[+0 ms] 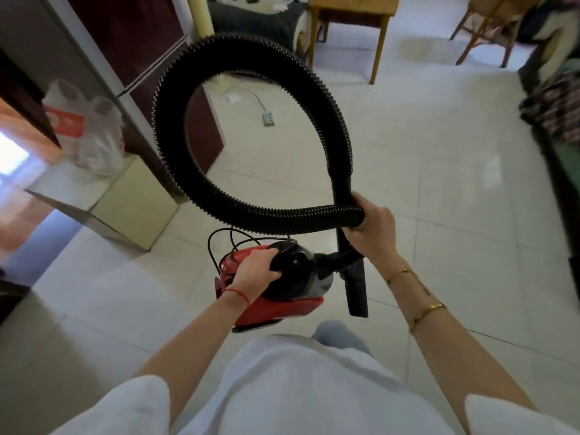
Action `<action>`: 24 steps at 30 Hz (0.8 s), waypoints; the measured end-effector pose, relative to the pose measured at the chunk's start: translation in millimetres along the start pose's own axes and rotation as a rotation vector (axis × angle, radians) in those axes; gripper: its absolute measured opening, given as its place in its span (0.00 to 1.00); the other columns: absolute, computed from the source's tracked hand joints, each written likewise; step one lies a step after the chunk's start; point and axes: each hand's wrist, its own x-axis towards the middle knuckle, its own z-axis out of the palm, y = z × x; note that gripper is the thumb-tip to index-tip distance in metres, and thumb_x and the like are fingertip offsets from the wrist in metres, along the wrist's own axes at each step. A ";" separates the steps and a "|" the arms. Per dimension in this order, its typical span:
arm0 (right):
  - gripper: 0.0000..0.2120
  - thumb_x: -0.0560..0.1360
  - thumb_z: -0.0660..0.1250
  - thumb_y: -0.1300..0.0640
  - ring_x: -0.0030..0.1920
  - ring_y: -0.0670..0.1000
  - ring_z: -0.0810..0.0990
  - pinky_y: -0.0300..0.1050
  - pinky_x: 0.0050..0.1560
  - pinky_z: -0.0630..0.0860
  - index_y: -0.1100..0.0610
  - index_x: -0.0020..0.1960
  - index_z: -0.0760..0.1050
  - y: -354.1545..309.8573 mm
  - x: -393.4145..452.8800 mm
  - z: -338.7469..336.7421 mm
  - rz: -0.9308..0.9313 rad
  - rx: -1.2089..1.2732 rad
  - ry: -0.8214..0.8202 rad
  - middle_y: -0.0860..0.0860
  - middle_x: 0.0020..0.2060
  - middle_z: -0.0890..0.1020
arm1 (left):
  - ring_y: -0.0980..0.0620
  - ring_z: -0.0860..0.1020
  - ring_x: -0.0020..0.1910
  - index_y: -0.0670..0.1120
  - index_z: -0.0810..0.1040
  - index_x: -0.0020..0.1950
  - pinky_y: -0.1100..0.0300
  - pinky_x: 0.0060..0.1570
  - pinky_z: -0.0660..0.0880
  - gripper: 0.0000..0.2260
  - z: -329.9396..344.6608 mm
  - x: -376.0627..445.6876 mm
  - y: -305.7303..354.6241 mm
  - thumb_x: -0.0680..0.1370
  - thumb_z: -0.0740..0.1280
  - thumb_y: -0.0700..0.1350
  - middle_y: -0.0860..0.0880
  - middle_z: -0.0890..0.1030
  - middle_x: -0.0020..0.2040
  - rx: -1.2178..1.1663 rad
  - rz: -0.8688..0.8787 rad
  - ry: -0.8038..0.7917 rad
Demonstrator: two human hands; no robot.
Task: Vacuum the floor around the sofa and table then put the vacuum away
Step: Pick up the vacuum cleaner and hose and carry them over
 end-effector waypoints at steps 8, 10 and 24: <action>0.20 0.67 0.69 0.60 0.27 0.46 0.70 0.39 0.33 0.71 0.49 0.58 0.76 47.1 124.1 20.9 0.068 -0.028 0.062 0.43 0.28 0.77 | 0.47 0.79 0.45 0.46 0.77 0.47 0.51 0.46 0.77 0.08 -39.9 154.2 7.8 0.69 0.69 0.43 0.48 0.80 0.44 0.030 0.084 -0.034; 0.20 0.67 0.68 0.59 0.27 0.46 0.71 0.40 0.33 0.72 0.48 0.58 0.76 62.6 160.8 28.0 0.072 -0.025 0.055 0.43 0.28 0.76 | 0.48 0.79 0.47 0.46 0.77 0.51 0.51 0.48 0.77 0.10 -46.7 196.0 10.9 0.70 0.69 0.43 0.48 0.80 0.46 0.034 0.080 -0.047; 0.21 0.66 0.70 0.59 0.30 0.48 0.75 0.39 0.33 0.68 0.47 0.58 0.77 131.3 460.5 46.9 0.044 0.037 0.051 0.42 0.28 0.76 | 0.52 0.78 0.42 0.46 0.77 0.46 0.55 0.44 0.77 0.06 -132.4 468.5 41.6 0.71 0.70 0.43 0.52 0.79 0.41 0.035 0.114 0.080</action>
